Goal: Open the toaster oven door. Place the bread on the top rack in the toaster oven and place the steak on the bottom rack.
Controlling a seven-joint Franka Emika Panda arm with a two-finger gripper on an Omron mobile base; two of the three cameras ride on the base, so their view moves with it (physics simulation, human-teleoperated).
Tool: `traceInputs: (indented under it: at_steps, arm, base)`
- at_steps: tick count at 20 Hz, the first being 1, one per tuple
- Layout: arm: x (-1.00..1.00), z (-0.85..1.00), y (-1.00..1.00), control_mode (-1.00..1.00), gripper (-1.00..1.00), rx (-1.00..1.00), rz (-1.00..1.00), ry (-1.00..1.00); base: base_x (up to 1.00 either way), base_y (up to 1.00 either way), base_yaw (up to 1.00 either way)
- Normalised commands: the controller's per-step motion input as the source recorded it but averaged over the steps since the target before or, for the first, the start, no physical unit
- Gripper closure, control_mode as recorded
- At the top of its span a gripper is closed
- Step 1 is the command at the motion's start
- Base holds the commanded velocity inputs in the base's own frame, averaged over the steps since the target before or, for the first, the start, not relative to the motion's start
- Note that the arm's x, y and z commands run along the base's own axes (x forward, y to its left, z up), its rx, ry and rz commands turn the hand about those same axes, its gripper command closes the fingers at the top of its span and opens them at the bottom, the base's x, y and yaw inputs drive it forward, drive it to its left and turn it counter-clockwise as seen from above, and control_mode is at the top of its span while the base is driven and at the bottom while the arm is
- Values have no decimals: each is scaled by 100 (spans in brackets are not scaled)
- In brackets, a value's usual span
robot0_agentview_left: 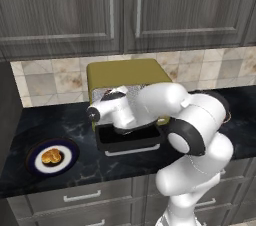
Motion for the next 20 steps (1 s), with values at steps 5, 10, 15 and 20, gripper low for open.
traceInputs:
  at_steps: [5, 10, 15, 20]
  arm:
    - [20, 8, 0, -100, -100, 0, 8, 26]
    - [27, 0, 0, -100, -100, 0, 14, -3]
    - [2, -5, 0, -100, -100, 0, 13, -13]
    - [-9, 1, 0, -100, -100, 0, 14, -9]
  base:
    - [0, 0, 0]
    - [0, 0, 0]
    - [0, 0, 0]
    - [0, 0, 0]
